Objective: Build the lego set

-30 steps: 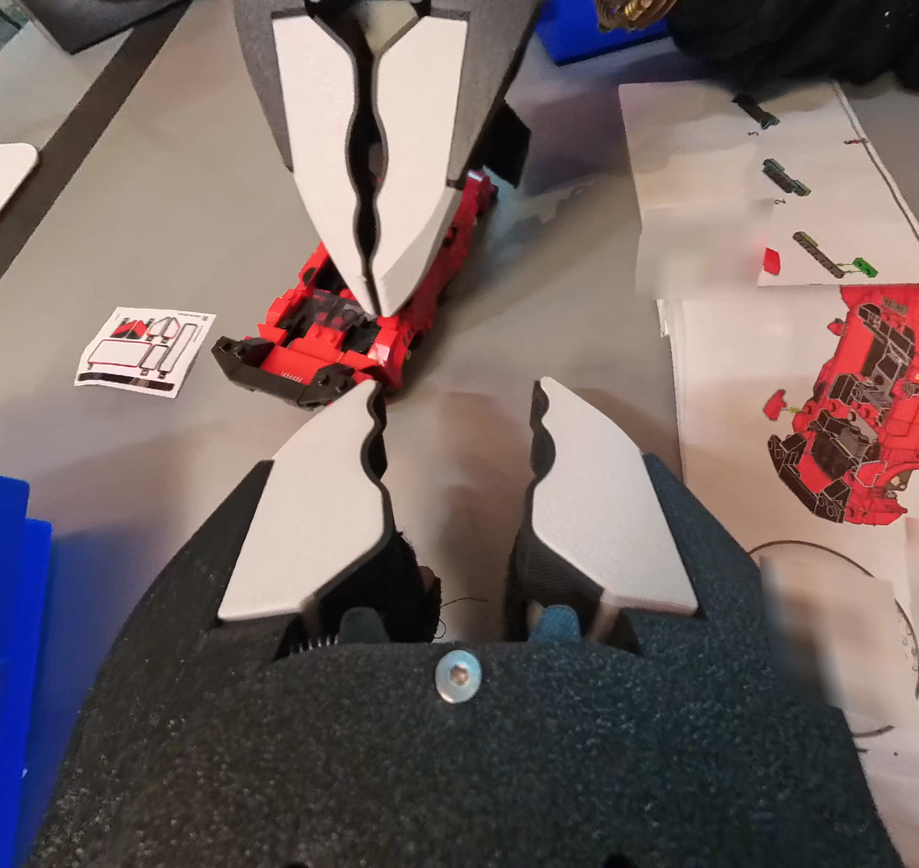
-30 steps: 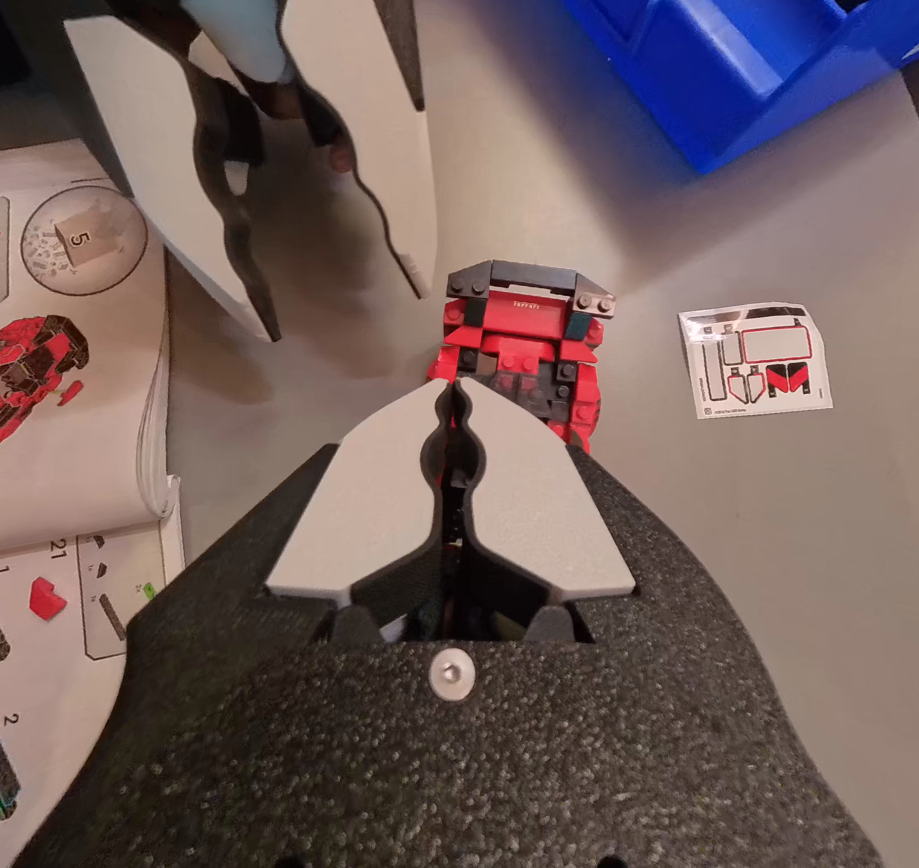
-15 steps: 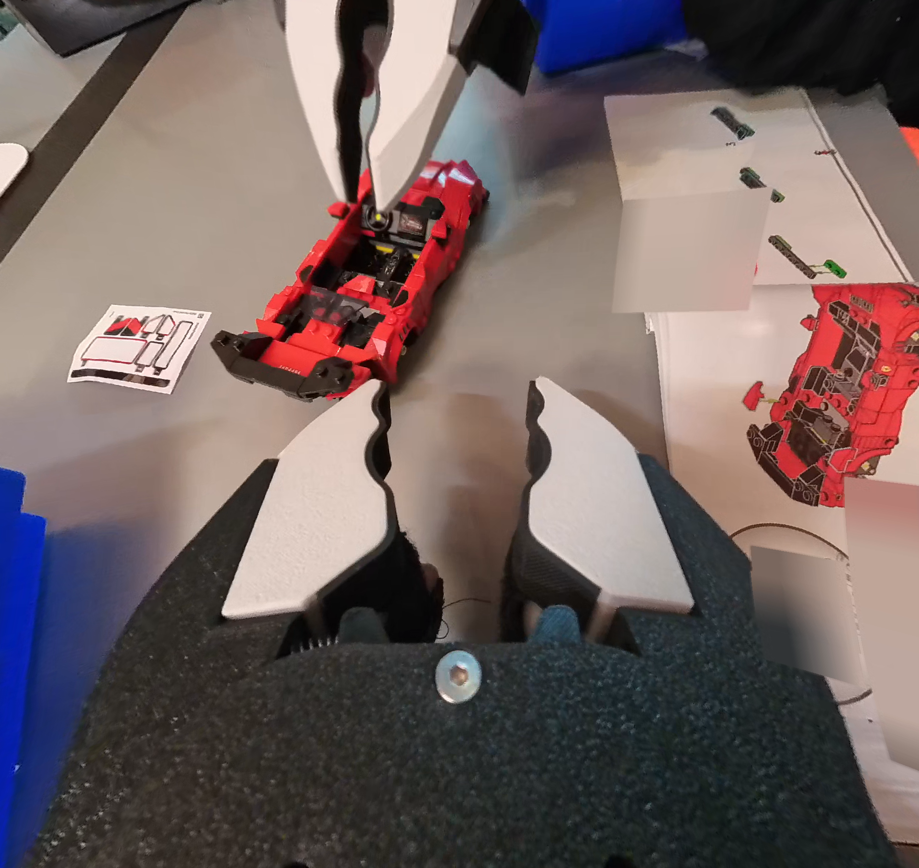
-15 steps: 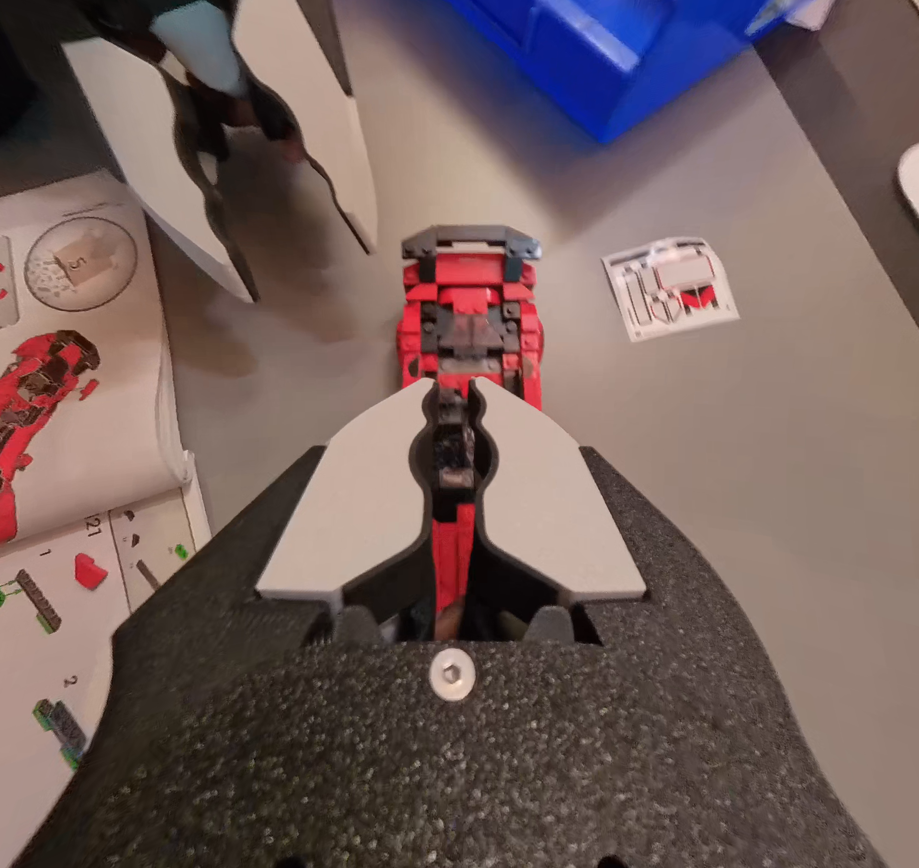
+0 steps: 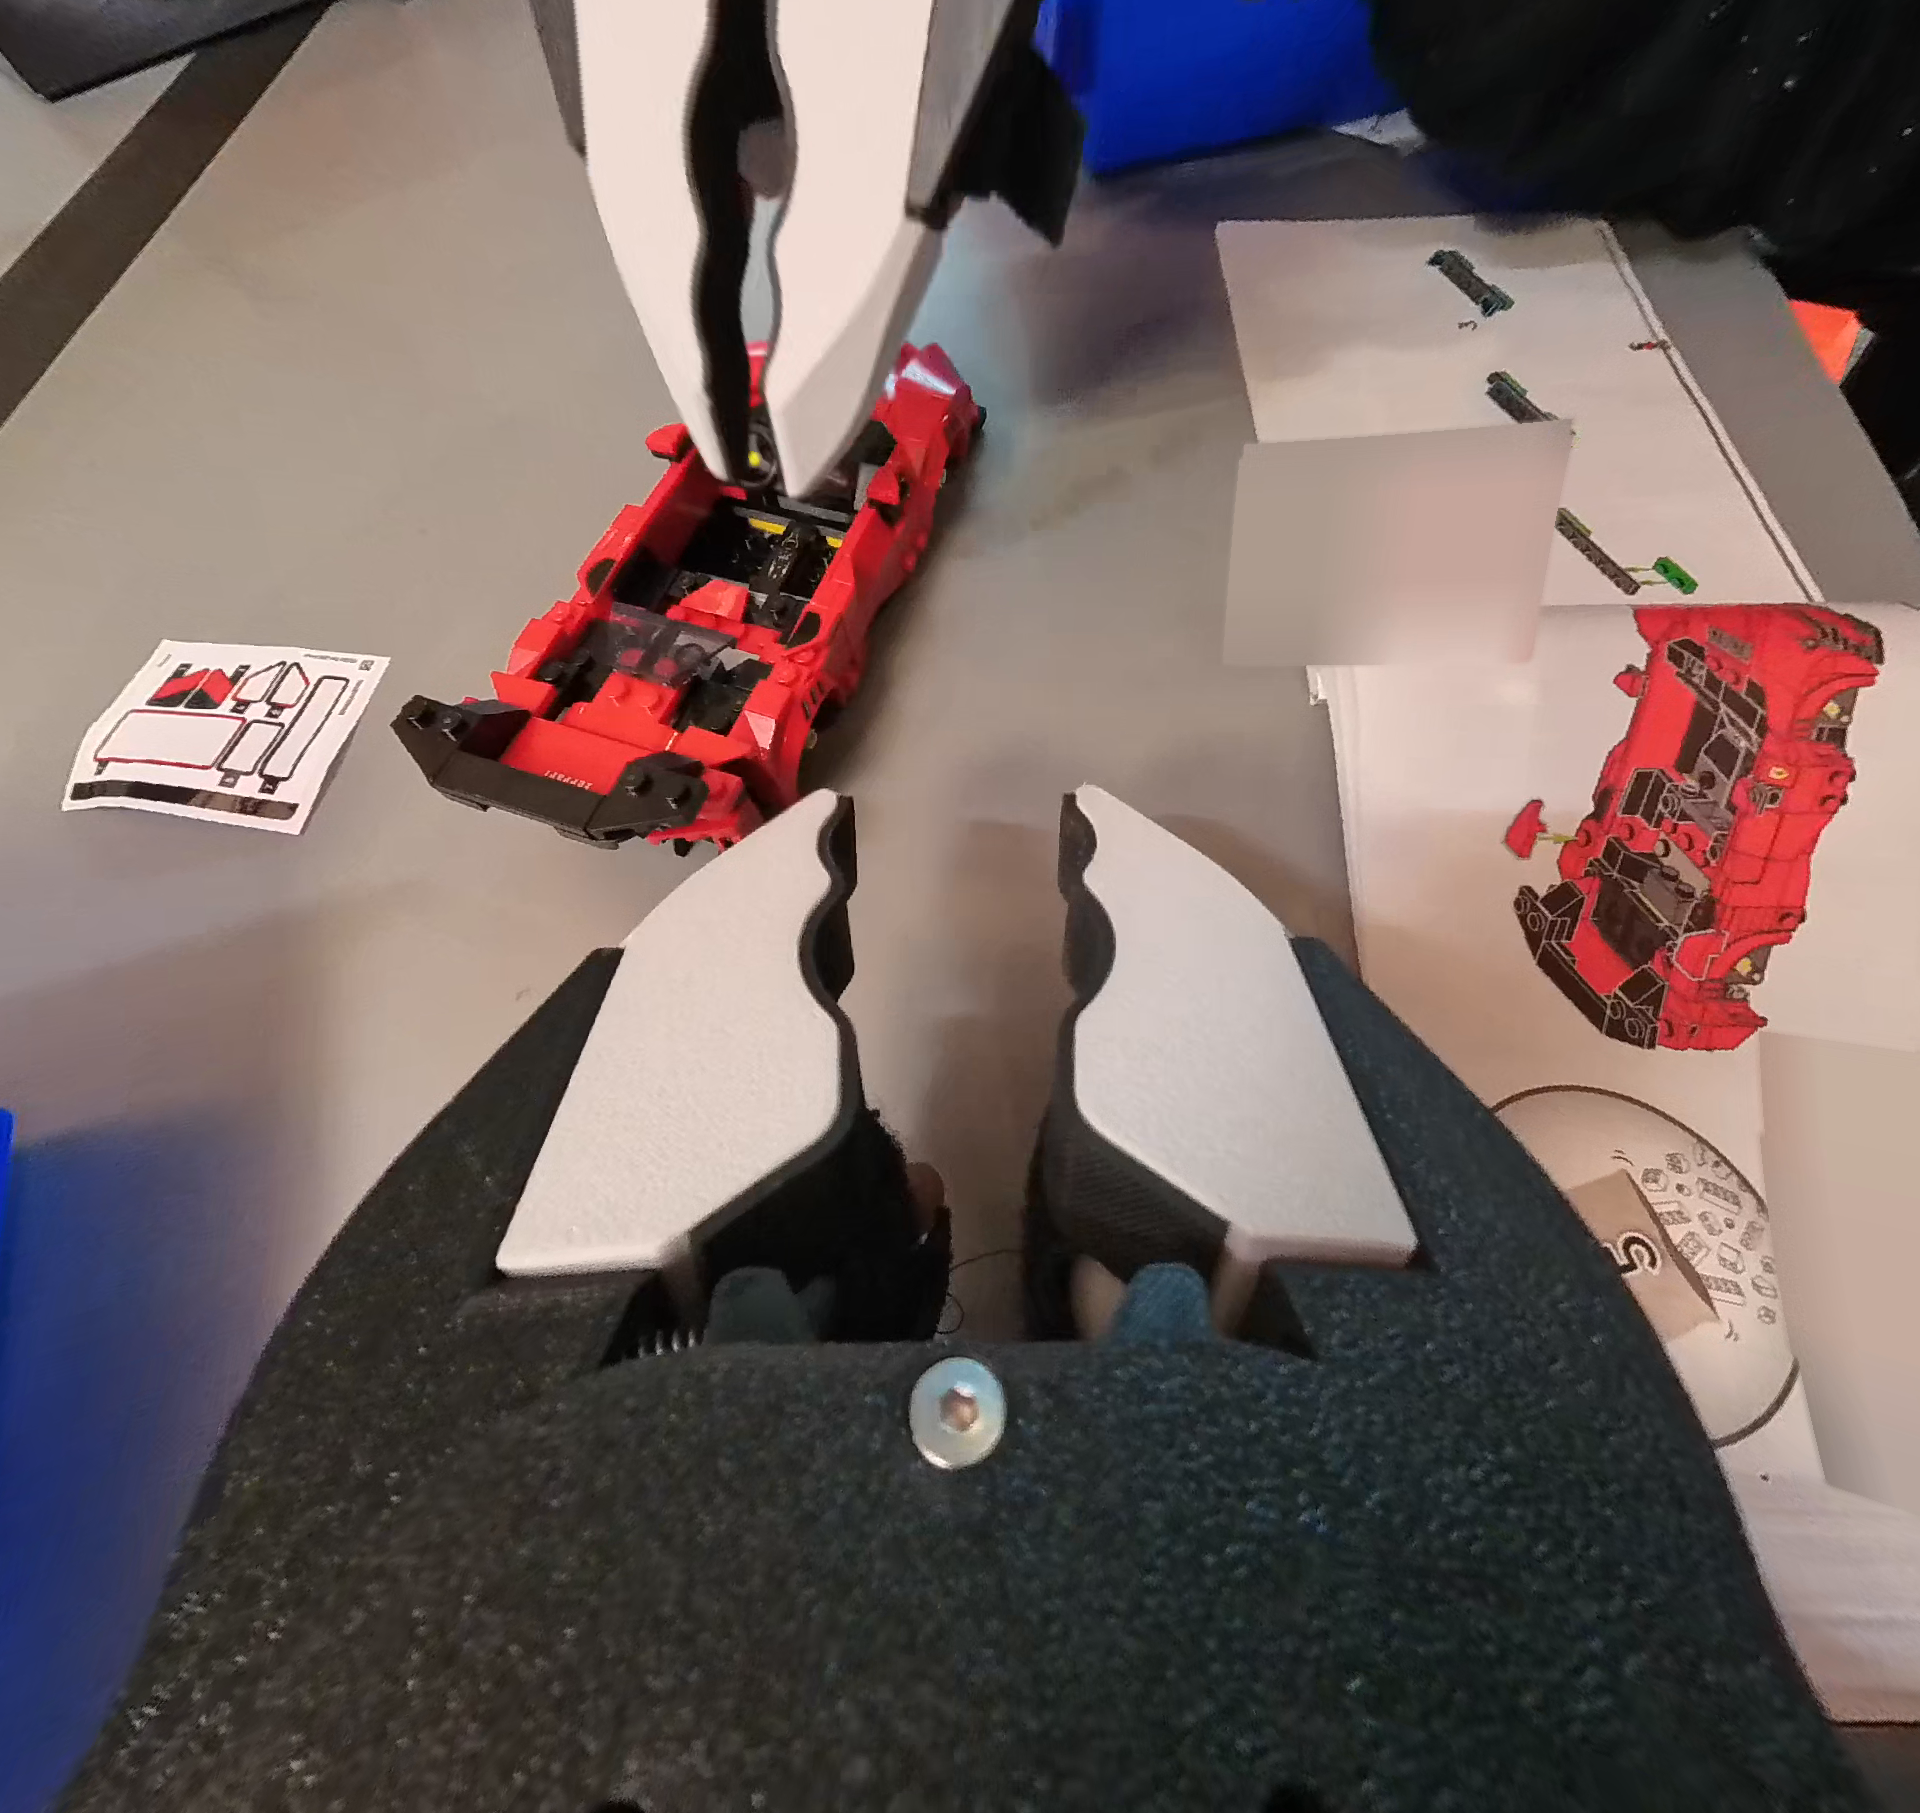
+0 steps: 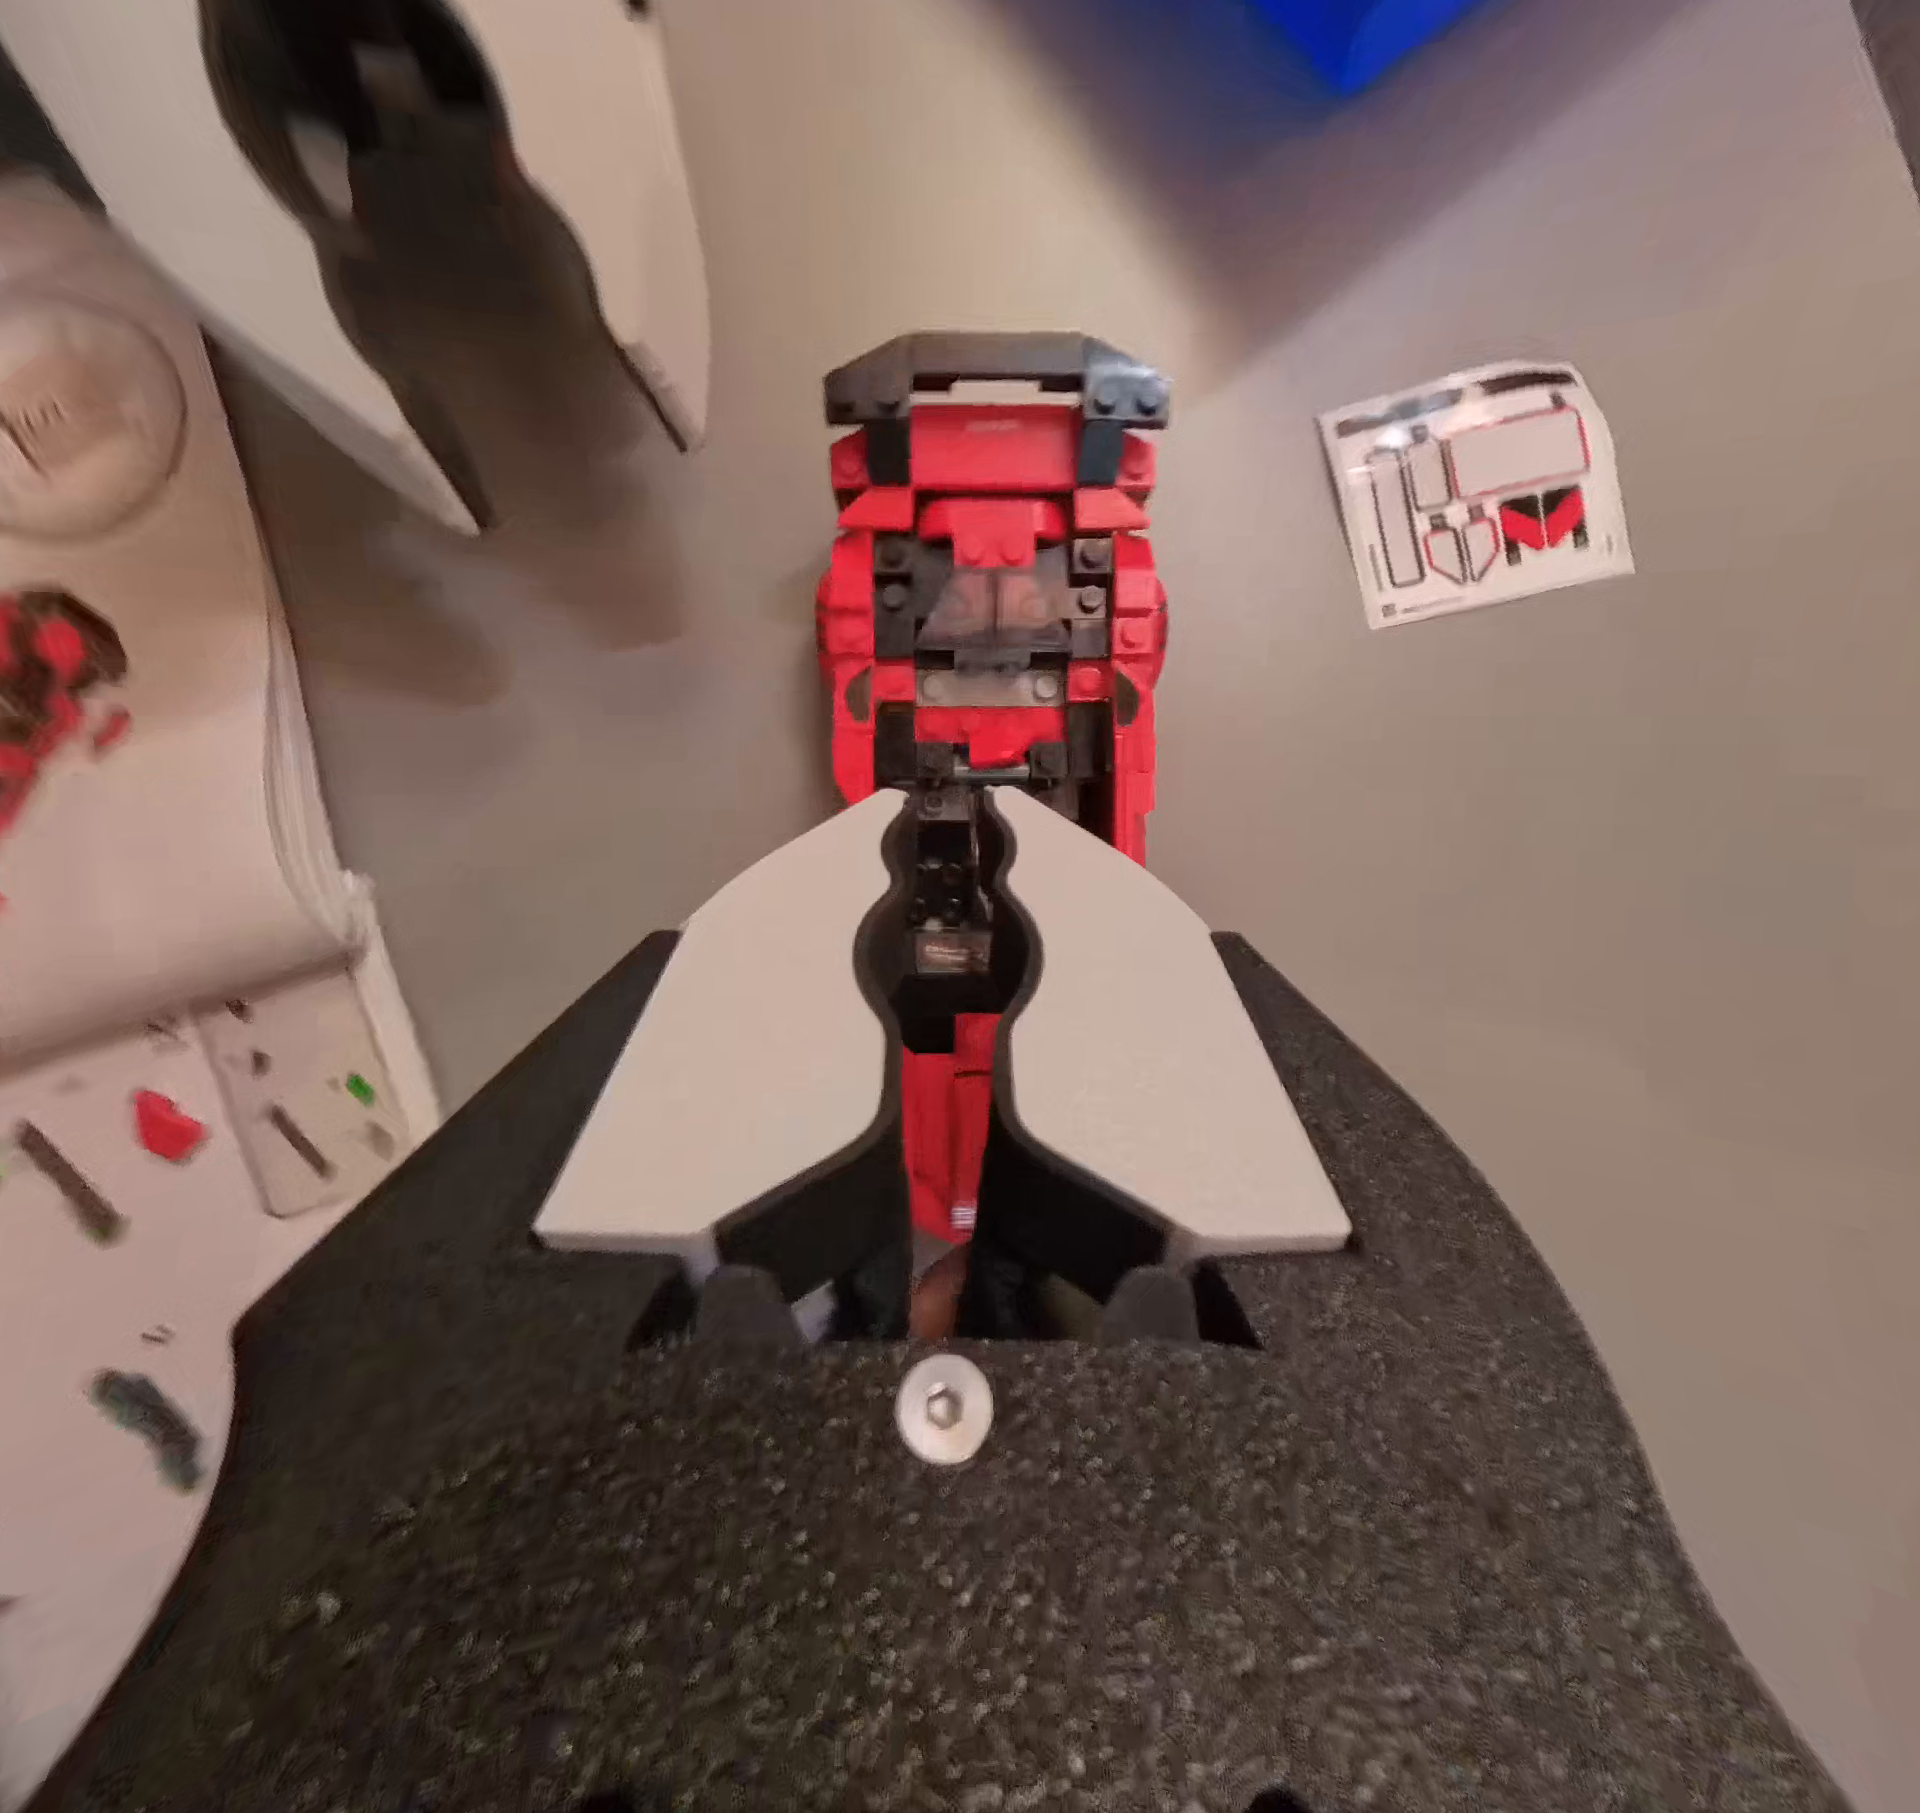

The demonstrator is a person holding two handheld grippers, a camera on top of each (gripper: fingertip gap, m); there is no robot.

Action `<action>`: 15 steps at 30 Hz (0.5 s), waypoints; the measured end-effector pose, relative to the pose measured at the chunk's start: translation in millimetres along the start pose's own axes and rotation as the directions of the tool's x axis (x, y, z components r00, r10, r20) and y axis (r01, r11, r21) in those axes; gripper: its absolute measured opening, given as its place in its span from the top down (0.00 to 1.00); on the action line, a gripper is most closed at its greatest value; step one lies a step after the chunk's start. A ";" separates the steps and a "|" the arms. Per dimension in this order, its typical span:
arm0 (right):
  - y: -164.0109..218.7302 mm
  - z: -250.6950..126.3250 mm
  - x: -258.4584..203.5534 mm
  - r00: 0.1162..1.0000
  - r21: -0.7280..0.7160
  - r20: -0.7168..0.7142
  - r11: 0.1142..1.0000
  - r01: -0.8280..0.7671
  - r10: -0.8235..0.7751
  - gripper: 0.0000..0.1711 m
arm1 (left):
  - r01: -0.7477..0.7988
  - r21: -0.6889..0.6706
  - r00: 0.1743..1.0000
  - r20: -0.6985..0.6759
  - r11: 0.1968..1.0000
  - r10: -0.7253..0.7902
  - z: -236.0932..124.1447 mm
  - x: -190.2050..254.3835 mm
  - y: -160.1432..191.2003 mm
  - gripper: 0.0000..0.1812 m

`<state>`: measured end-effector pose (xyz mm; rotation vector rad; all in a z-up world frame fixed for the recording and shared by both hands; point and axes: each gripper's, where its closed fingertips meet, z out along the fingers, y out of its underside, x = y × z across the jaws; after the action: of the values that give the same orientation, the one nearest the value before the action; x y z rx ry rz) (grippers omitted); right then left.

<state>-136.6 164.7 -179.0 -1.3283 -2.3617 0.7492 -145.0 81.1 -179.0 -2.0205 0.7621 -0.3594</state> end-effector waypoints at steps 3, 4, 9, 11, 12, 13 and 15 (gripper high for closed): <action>-1.4 5.8 9.4 0.986 -0.038 -0.055 0.987 0.157 -0.159 0.92 | -0.004 0.010 1.000 0.002 1.000 0.004 -0.1 0.3 -1.6 0.79; -3.1 7.7 10.6 0.984 -0.044 -0.045 0.985 0.170 -0.171 0.92 | -0.002 0.011 1.000 0.000 1.000 0.002 0.1 0.5 -1.9 0.79; -4.0 16.6 9.9 0.987 -0.044 0.040 0.987 0.157 -0.156 0.90 | -0.011 0.022 1.000 0.015 1.000 0.011 0.8 0.6 -5.0 0.77; -3.4 19.0 9.3 0.990 -0.042 0.061 0.991 0.128 -0.125 0.90 | -0.012 0.023 1.000 0.010 1.000 0.012 1.5 1.9 -5.7 0.77; -3.6 20.0 8.3 0.990 -0.036 0.073 0.992 0.120 -0.117 0.90 | -0.013 0.021 1.000 0.008 1.000 0.013 2.0 2.2 -5.4 0.77; -3.4 21.1 9.1 0.991 -0.033 0.071 0.993 0.116 -0.113 0.90 | -0.014 0.019 1.000 0.007 1.000 0.014 2.3 2.4 -5.1 0.77; -1.6 22.8 11.0 0.992 -0.040 0.068 0.993 0.109 -0.106 0.91 | -0.013 0.015 1.000 0.003 1.000 0.013 2.7 3.0 -4.5 0.77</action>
<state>-155.2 167.0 -196.2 -1.1994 -2.4919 0.7243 -139.6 82.8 -176.7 -2.0008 0.7689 -0.3537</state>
